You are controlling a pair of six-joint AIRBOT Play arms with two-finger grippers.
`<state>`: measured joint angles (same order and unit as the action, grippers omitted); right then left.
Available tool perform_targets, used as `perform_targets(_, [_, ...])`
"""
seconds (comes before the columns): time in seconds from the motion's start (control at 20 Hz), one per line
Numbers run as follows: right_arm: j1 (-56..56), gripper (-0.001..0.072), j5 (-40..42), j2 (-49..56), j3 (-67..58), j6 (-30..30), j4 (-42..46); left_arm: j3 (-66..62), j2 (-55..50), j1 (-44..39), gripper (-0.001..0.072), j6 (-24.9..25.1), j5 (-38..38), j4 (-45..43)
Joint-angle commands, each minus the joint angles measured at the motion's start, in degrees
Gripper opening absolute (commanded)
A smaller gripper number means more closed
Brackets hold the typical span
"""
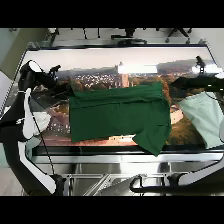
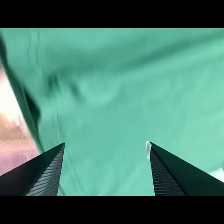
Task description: Fold the shirts.
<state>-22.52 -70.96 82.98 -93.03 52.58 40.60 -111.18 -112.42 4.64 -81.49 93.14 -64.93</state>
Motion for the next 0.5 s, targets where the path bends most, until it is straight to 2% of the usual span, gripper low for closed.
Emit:
perform_targets(0.0, [-3.82,0.0294,-8.17,-6.71,1.22,6.38,6.56,12.81,7.61,1.42,0.0574,0.02,4.68,-0.09])
perform_targets(0.15, [-8.63,0.0245,-11.61,-13.09,8.81,7.91,9.77,33.00,17.49,4.00,0.0573,1.88,3.37,-0.09])
perform_targets(0.25, [-12.24,0.0250,-10.47,-18.14,16.81,7.67,11.34,46.60,24.30,5.88,0.0573,3.52,-2.43,-0.07])
perform_targets(0.3, [-13.81,0.0265,-8.87,-20.31,20.70,7.67,10.82,52.19,26.97,6.71,0.0573,3.52,-6.51,0.02])
perform_targets(0.4, [-14.88,0.0374,-5.16,-24.11,27.98,7.67,10.64,60.94,30.73,7.91,0.0573,3.50,-14.99,0.13])
perform_targets(0.45, [-14.86,0.0373,-4.04,-25.22,30.45,7.67,10.62,63.98,31.56,8.00,0.0574,3.50,-18.62,0.20])
